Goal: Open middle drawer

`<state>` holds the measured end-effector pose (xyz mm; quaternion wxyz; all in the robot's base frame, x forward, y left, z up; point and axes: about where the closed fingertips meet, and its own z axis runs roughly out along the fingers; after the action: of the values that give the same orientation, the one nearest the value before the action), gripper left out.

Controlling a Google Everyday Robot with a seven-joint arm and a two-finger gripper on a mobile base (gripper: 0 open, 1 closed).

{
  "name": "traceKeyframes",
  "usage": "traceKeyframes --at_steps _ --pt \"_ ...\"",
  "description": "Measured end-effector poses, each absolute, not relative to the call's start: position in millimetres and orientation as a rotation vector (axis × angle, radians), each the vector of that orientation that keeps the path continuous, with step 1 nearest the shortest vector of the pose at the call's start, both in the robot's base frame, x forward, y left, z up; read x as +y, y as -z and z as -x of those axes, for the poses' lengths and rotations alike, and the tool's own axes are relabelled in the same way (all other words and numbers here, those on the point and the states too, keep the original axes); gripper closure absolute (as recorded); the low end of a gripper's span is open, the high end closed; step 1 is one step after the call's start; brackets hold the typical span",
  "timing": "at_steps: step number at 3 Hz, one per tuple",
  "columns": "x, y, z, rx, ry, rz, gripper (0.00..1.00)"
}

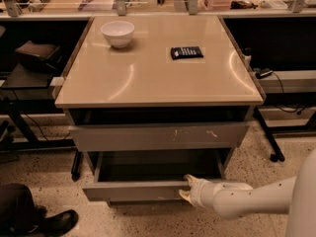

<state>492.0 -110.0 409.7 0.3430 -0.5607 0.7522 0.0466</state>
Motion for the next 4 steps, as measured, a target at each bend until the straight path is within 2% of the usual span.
traceKeyframes --at_steps 4 --pt "-125.5 -417.6 -462.2 1.981 -0.119 1.398 1.00"
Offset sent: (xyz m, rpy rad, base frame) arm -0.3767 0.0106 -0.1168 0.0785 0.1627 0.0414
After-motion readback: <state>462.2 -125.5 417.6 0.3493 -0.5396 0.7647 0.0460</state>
